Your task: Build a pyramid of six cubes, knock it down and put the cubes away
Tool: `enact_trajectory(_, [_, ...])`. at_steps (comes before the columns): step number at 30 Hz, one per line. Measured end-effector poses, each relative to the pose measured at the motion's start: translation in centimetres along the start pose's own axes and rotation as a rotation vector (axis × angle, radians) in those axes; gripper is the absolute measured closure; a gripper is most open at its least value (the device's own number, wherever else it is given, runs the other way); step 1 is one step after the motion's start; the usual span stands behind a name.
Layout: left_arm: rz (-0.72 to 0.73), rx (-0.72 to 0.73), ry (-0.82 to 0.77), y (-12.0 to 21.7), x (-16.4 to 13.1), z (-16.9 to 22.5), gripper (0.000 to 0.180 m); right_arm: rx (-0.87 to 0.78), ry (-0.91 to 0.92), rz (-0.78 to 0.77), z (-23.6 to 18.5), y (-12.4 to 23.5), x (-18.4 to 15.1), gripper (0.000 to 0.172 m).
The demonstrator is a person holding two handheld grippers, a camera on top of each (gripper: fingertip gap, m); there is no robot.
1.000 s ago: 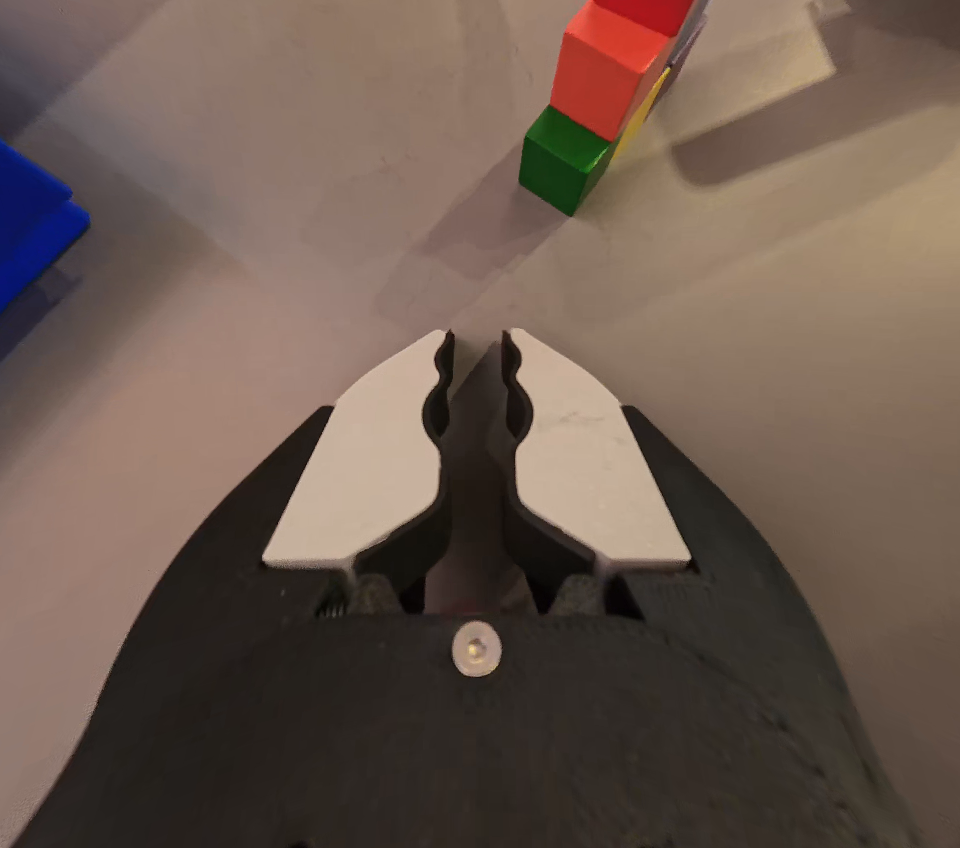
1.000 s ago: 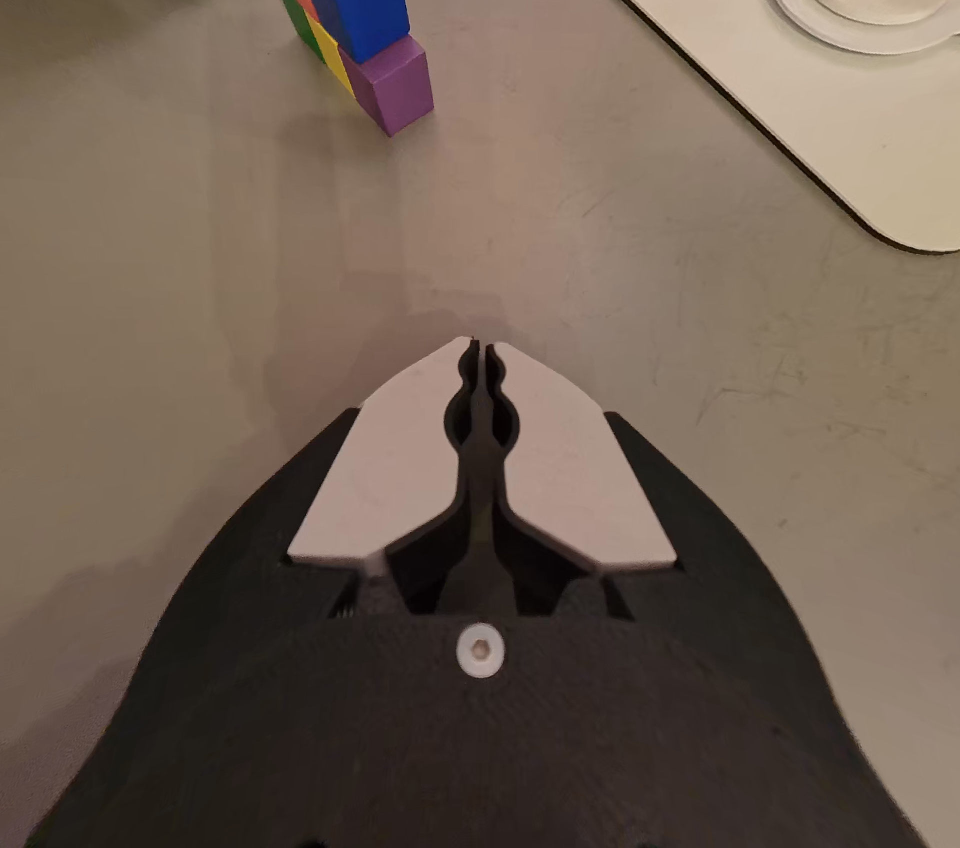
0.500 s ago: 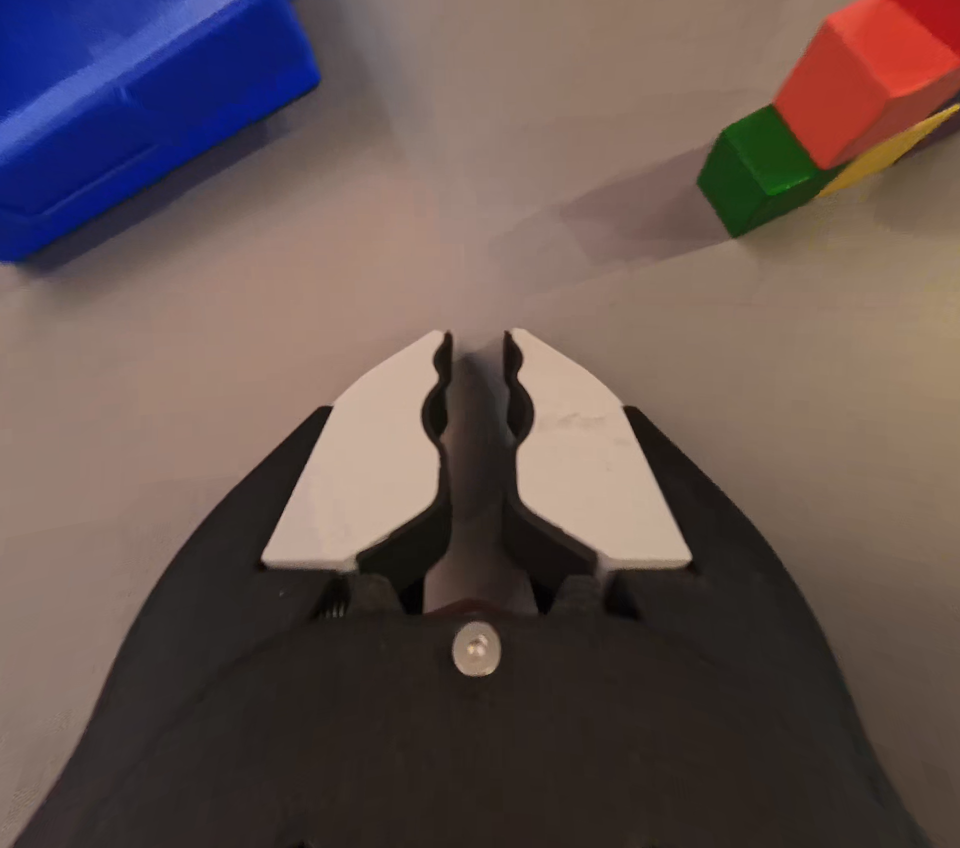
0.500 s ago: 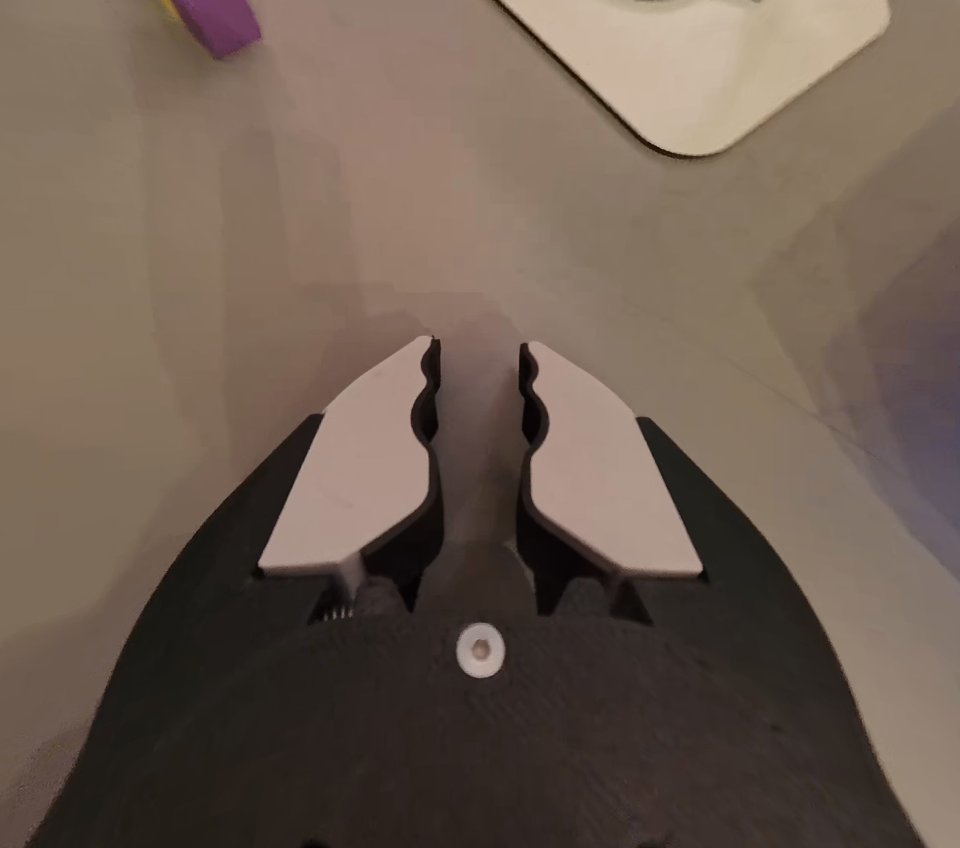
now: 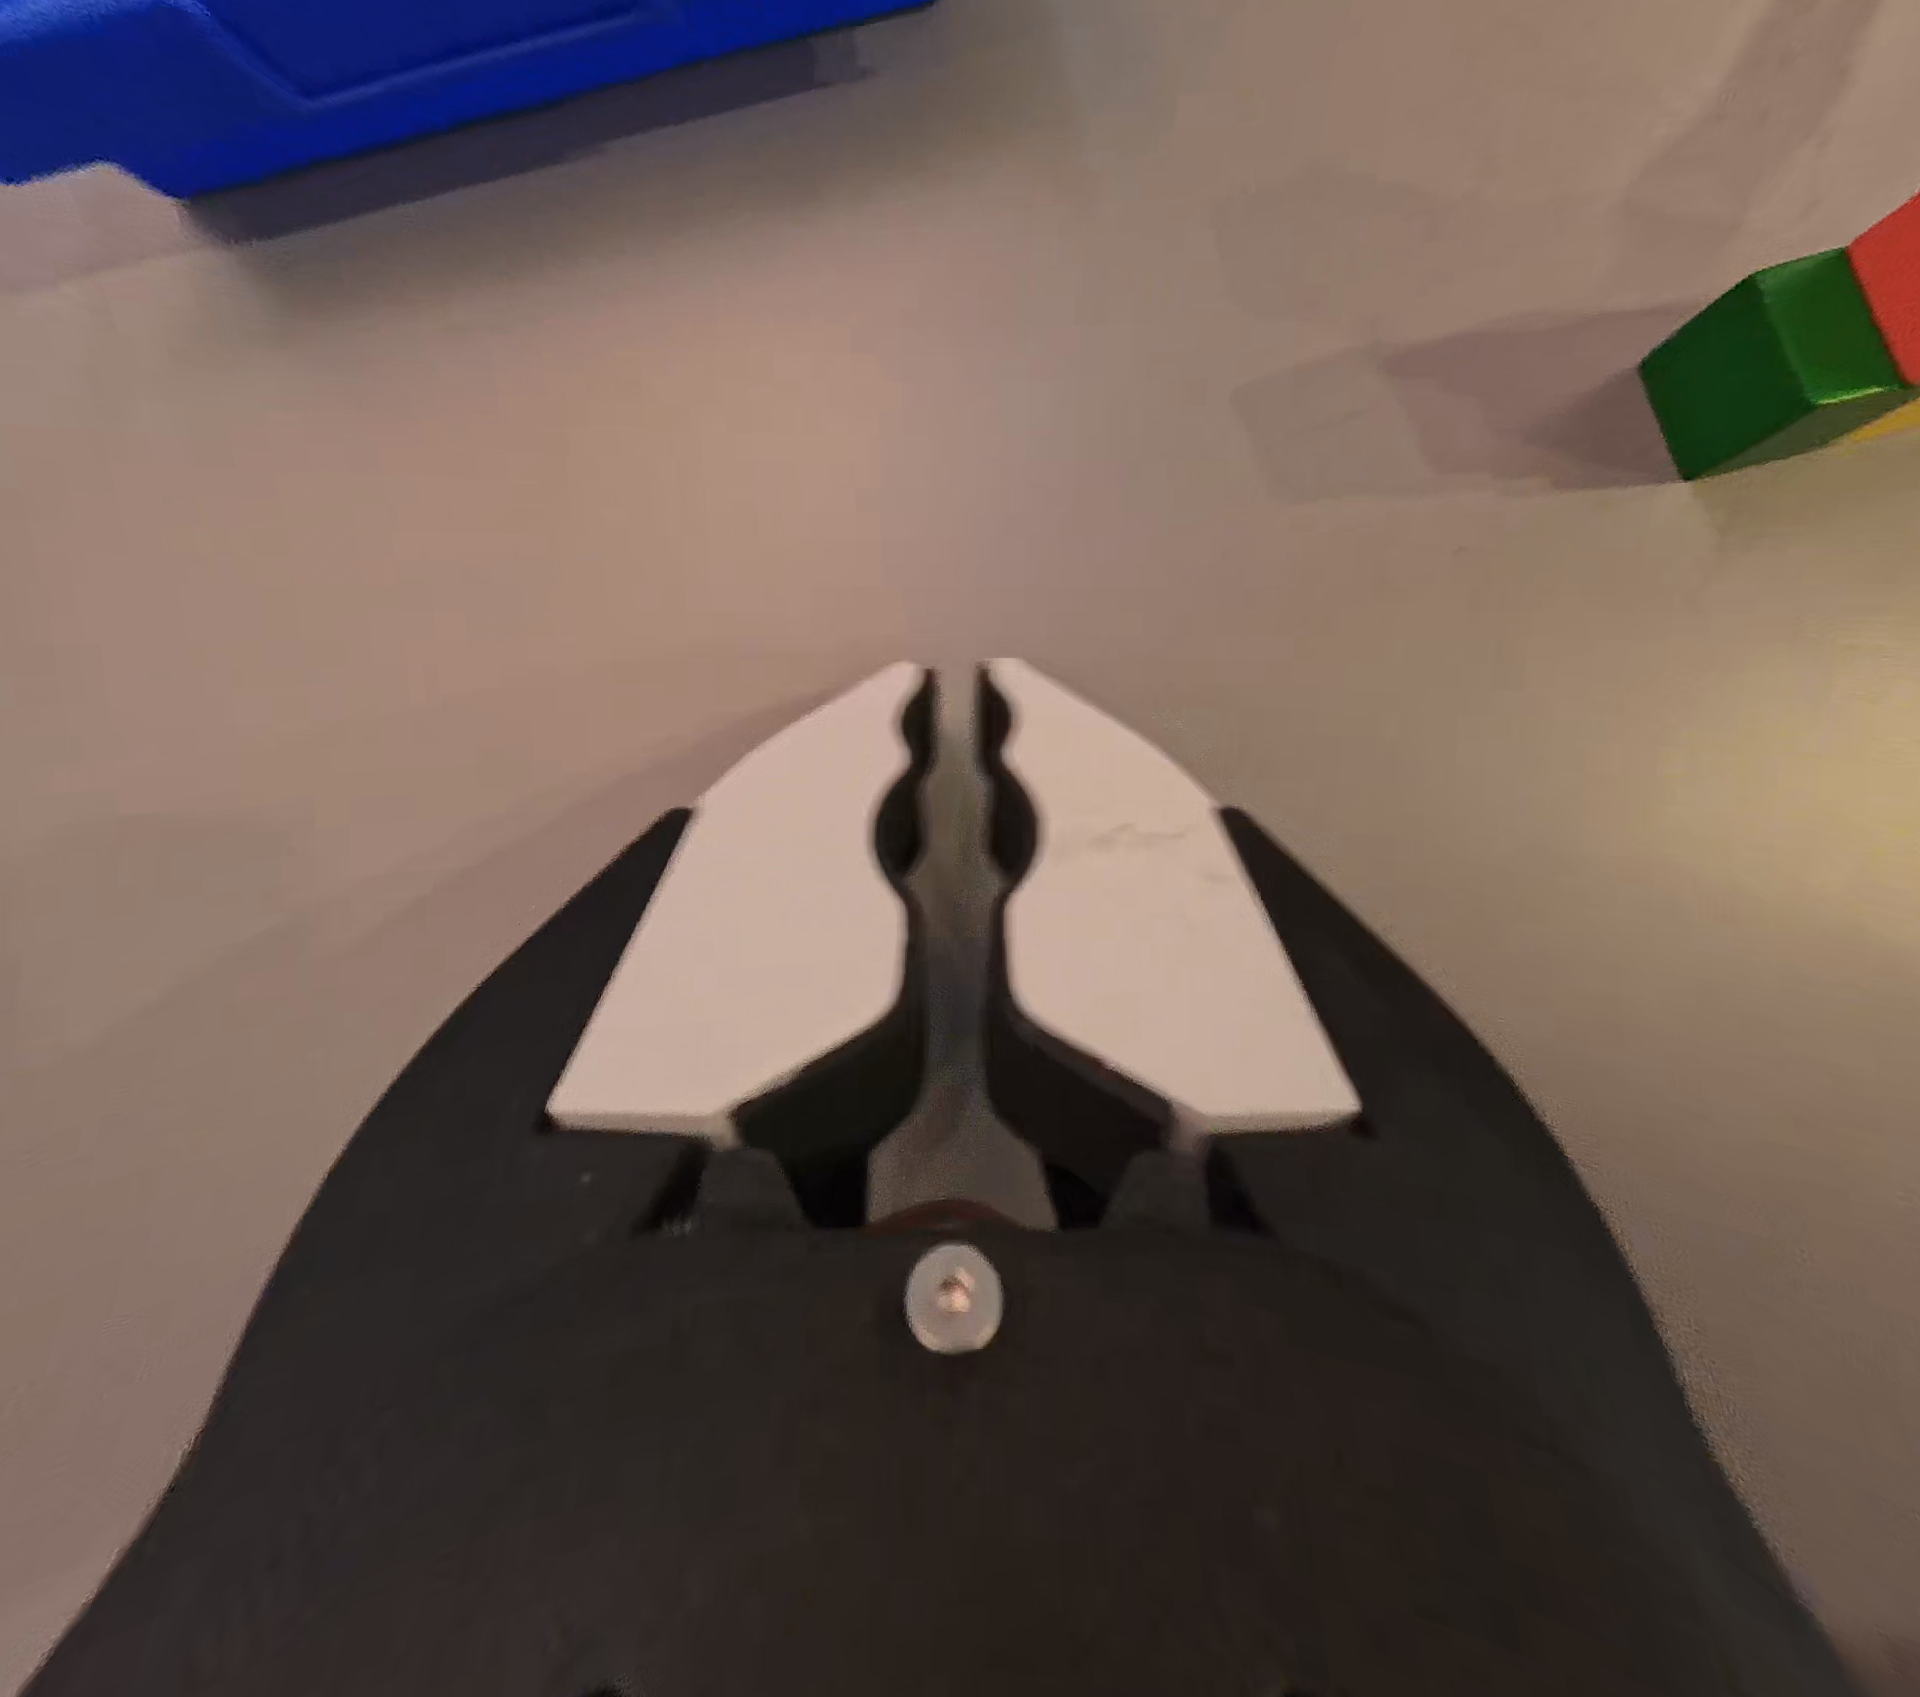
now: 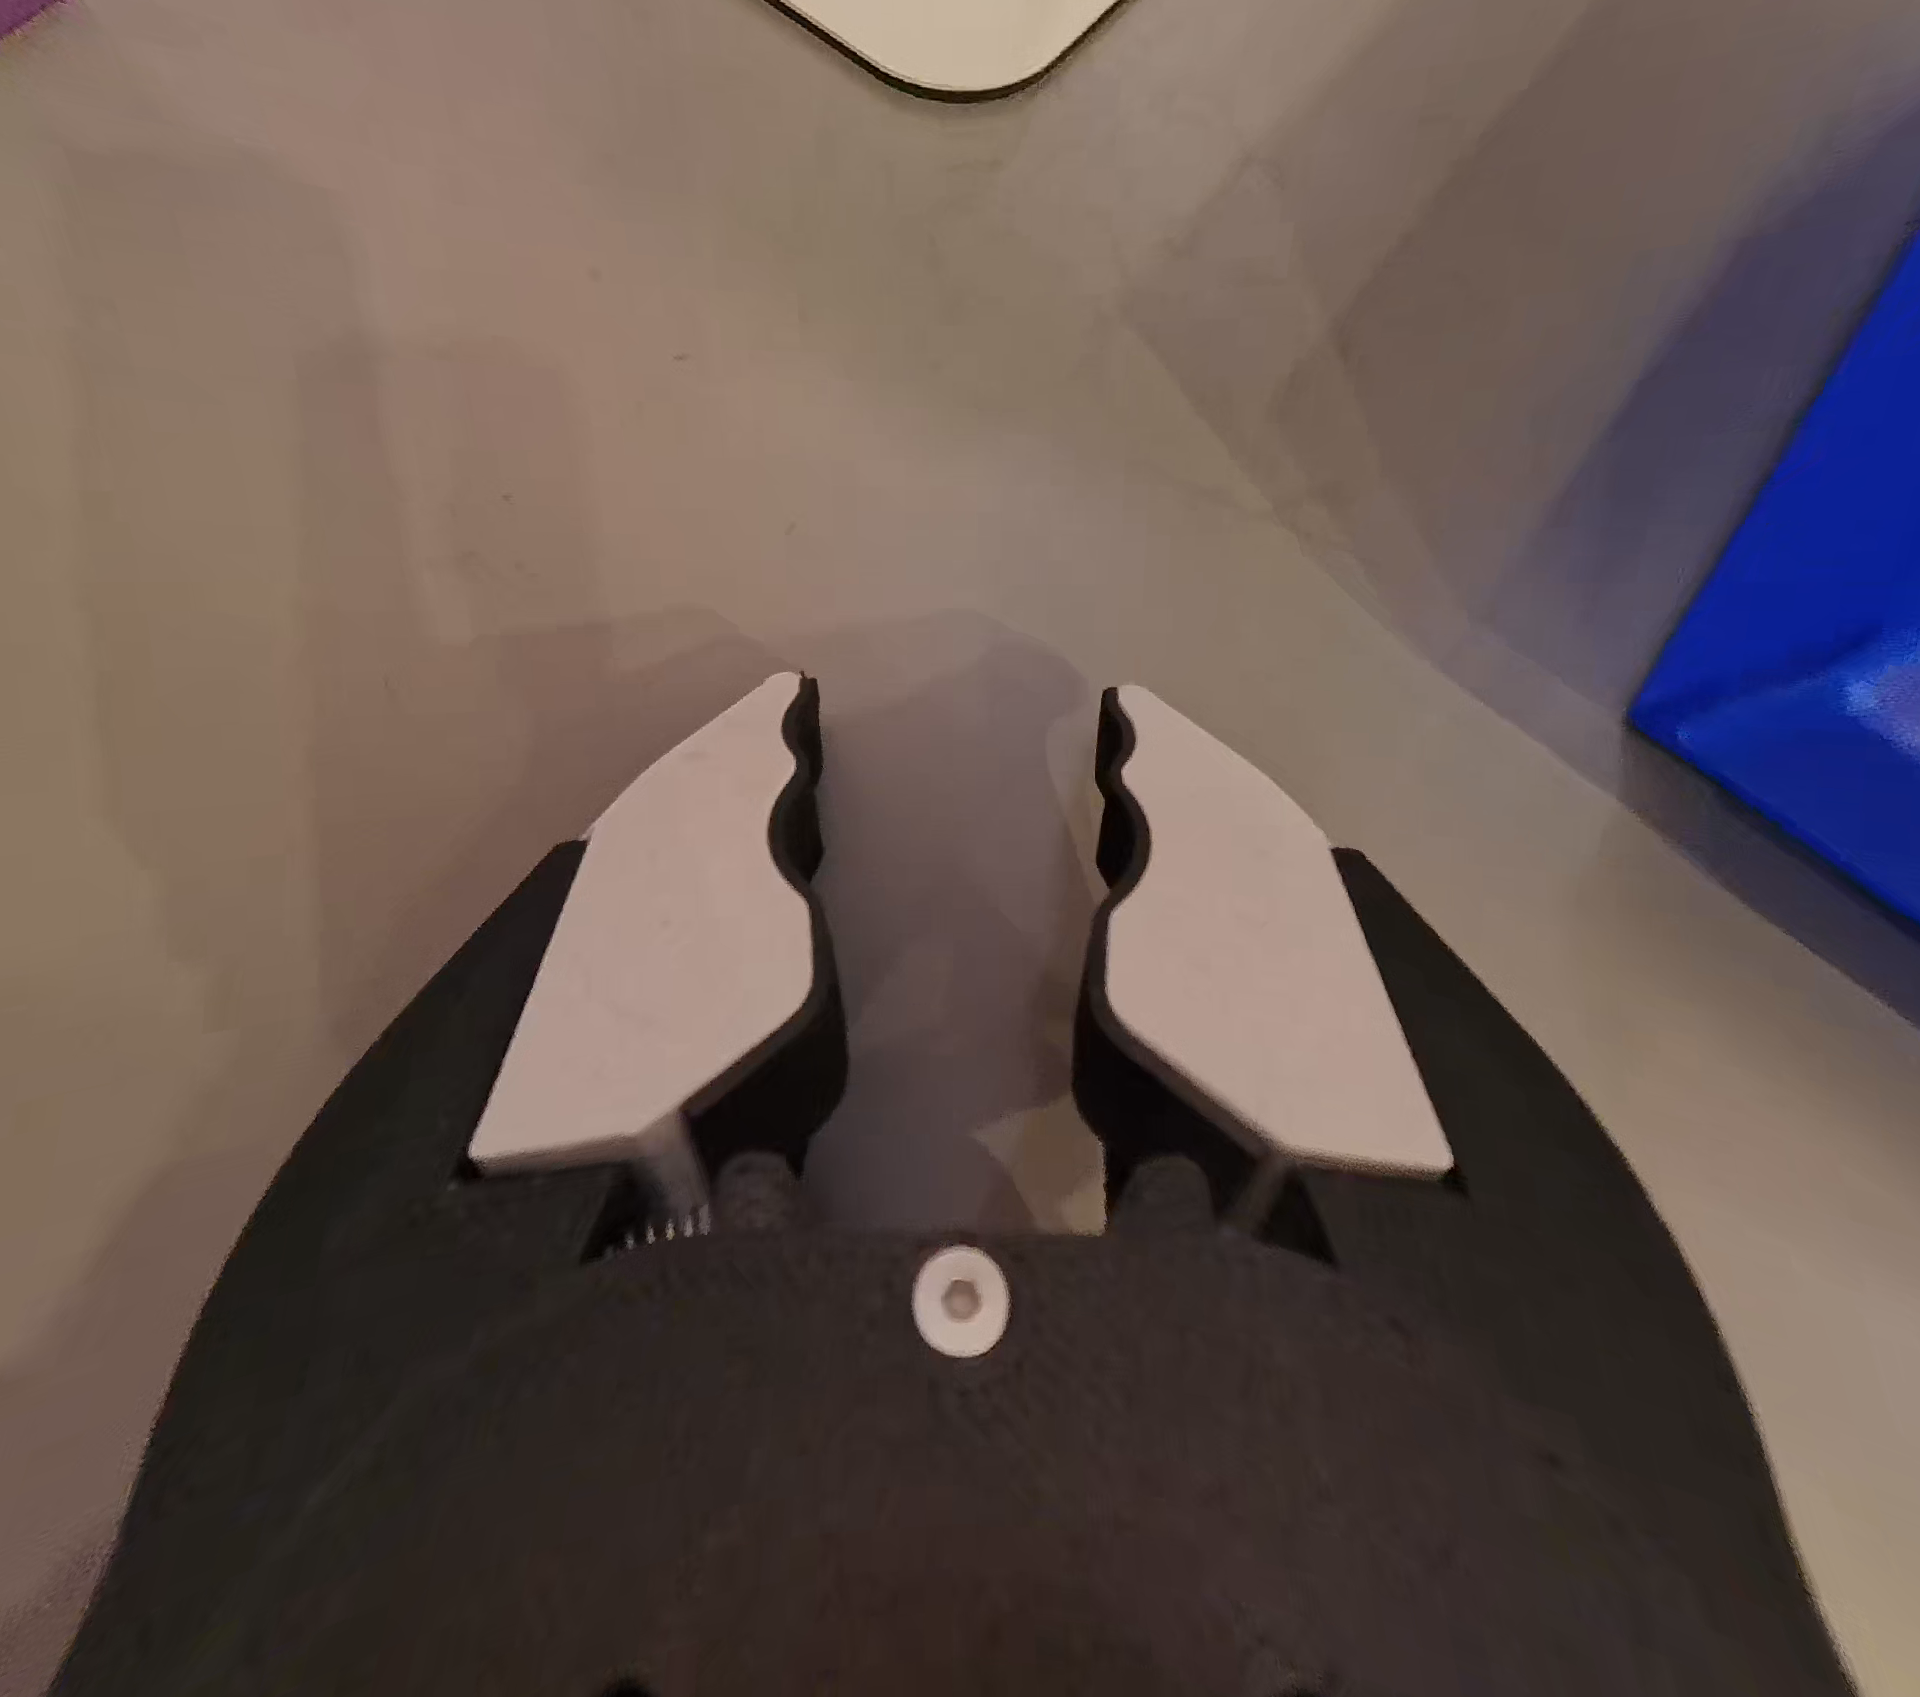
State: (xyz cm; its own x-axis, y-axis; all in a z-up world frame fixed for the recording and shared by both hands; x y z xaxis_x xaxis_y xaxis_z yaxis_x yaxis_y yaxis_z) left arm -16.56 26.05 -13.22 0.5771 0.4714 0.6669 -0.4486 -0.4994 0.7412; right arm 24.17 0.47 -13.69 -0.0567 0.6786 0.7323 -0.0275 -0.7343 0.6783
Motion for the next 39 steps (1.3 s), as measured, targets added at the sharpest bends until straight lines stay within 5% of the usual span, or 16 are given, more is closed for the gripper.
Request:
enact_trajectory(5, [0.071, 0.114, 0.109, 2.5, 0.8, -4.0, 0.18, -0.01, -0.029, -0.009, 1.0, 0.7, -0.8, 0.125])
enact_trajectory(9, [0.062, 0.099, 0.124, 2.3, 1.8, -2.9, 0.18, 0.004, -0.046, -0.019, 1.4, 0.7, -1.1, 0.129])
enact_trajectory(12, [0.032, 0.019, 0.107, -0.4, 3.1, 1.5, 0.18, 0.012, -0.046, -0.026, 1.3, 0.7, -1.1, 0.131])
enact_trajectory(17, [-0.021, -0.225, -0.08, -4.8, 7.2, 16.5, 0.18, 0.024, -0.063, -0.008, 1.5, 0.9, -1.1, 0.134])
enact_trajectory(19, [-0.005, -0.255, -0.084, -5.0, 8.1, 18.6, 0.18, 0.017, -0.09, 0.005, 2.0, 1.3, -1.2, 0.135])
enact_trajectory(26, [-0.038, -0.254, -0.009, -5.4, 6.3, 13.7, 0.18, -0.009, -0.181, 0.038, 4.3, 3.4, -2.8, 0.138])
enact_trajectory(39, [0.023, -0.281, -0.126, -5.5, 6.2, 13.9, 0.18, 0.028, -0.154, 0.058, 6.2, 5.2, -2.3, 0.135])
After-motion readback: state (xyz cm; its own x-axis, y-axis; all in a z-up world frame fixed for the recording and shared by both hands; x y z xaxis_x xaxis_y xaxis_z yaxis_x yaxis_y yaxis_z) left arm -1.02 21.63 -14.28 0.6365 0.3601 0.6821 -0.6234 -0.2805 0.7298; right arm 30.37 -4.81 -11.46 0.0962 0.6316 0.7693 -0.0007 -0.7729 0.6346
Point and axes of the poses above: each gripper's, where its closed fingertips meet, y back along the fingers, x out of its top, z = x × y across the jaws, the point moved 3 cm from there along y, back along the fingers
